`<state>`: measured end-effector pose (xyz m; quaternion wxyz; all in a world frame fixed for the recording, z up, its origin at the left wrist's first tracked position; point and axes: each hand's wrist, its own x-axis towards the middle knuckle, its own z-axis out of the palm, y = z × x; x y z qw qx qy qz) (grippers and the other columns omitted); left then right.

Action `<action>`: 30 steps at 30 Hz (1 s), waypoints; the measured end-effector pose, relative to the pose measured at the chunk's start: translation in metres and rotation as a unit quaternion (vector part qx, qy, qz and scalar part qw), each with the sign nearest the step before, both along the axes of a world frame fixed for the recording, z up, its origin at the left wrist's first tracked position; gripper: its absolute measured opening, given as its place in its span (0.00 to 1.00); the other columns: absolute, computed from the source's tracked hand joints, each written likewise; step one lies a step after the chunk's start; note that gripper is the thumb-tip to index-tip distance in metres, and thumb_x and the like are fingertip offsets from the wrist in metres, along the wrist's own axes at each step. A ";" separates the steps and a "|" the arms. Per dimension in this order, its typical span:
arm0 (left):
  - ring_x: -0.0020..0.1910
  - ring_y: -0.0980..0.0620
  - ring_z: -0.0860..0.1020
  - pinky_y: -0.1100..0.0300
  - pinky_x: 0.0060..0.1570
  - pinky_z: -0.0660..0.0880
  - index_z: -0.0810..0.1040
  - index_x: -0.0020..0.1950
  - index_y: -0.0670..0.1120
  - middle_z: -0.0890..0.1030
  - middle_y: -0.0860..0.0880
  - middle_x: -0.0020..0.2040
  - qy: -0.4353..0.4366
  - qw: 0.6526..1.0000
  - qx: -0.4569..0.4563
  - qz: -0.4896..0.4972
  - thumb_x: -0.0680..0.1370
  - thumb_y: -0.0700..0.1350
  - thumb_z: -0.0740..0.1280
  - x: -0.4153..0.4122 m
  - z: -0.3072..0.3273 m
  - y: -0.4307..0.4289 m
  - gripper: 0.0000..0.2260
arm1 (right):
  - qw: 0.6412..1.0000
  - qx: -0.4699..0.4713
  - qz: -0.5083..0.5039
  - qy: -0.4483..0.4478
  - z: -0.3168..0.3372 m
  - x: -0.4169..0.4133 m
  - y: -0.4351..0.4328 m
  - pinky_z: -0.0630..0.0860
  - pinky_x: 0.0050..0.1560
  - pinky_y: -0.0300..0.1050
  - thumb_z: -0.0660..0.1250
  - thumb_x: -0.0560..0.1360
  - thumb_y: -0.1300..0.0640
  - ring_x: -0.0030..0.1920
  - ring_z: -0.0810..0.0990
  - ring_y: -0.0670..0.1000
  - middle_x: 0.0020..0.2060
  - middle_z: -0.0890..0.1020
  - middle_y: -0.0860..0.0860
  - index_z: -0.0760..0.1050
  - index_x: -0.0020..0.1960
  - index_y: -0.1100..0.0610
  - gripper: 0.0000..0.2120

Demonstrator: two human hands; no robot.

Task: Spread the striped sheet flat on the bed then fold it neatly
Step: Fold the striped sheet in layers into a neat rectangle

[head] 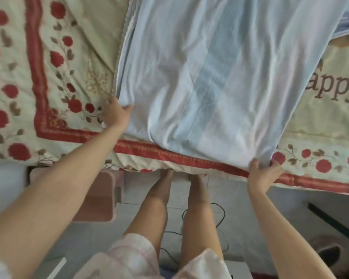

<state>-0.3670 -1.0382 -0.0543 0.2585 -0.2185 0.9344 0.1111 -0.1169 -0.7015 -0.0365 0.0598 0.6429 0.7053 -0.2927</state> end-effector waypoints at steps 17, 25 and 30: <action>0.29 0.43 0.69 0.55 0.29 0.61 0.66 0.57 0.37 0.68 0.44 0.33 0.204 0.944 0.163 -0.200 0.83 0.46 0.55 0.046 0.064 -0.032 0.12 | 0.971 0.042 0.205 0.113 0.050 0.009 0.012 0.59 0.32 0.45 0.61 0.80 0.54 0.31 0.62 0.52 0.28 0.64 0.51 0.61 0.37 0.60 0.17; 0.44 0.37 0.78 0.48 0.39 0.72 0.63 0.67 0.40 0.77 0.37 0.57 0.090 0.952 0.098 -0.274 0.80 0.47 0.63 0.022 0.053 -0.058 0.20 | 0.991 -0.004 0.134 -0.031 0.020 0.025 0.020 0.65 0.39 0.48 0.56 0.81 0.49 0.43 0.74 0.59 0.40 0.74 0.56 0.68 0.52 0.64 0.17; 0.32 0.42 0.73 0.53 0.30 0.64 0.70 0.40 0.38 0.72 0.41 0.31 0.117 0.968 0.083 -0.207 0.79 0.55 0.63 0.036 0.047 -0.086 0.20 | 0.995 0.005 0.100 -0.021 0.019 0.042 0.016 0.65 0.39 0.49 0.56 0.81 0.47 0.41 0.72 0.57 0.38 0.74 0.56 0.68 0.47 0.64 0.19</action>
